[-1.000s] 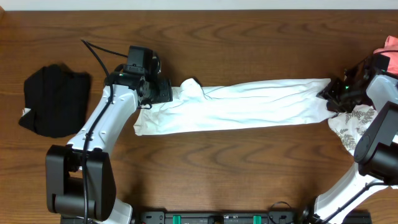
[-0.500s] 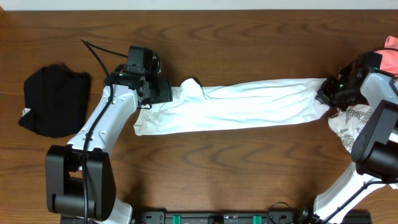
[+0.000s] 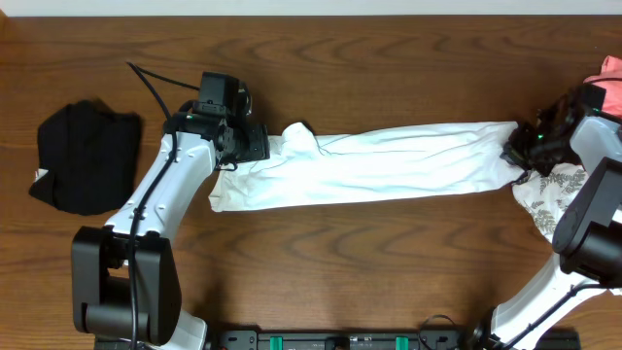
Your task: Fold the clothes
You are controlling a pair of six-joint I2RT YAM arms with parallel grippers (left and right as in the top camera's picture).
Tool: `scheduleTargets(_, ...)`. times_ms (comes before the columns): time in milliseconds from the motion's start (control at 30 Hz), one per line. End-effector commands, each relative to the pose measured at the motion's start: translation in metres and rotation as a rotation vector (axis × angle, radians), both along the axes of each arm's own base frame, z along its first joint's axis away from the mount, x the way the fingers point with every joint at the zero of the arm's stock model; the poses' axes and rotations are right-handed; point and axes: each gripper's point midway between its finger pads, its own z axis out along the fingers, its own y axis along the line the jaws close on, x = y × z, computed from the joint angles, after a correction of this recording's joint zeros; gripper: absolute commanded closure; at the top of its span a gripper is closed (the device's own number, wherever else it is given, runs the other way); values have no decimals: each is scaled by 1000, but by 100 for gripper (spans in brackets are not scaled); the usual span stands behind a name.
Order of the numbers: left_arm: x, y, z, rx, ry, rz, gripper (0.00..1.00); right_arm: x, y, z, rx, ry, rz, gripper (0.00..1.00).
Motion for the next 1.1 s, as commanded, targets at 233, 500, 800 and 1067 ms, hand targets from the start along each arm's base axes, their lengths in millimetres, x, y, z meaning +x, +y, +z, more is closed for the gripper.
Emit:
scheduleTargets(233, 3, 2, 2, 11, -8, 5, 38, 0, -7, 0, -7, 11, -32, 53)
scheduleTargets(500, 3, 2, 2, 11, -6, 5, 37, 0, 0, -5, 46, 9, -96, 39)
scheduleTargets(800, 3, 2, 2, 11, -6, 5, 37, -2, 18, -23, 121, -20, -136, 41)
scheduleTargets(1067, 2, 2, 2, 12, -3, 5, 38, -10, 25, -34, 129, -2, -135, 79)
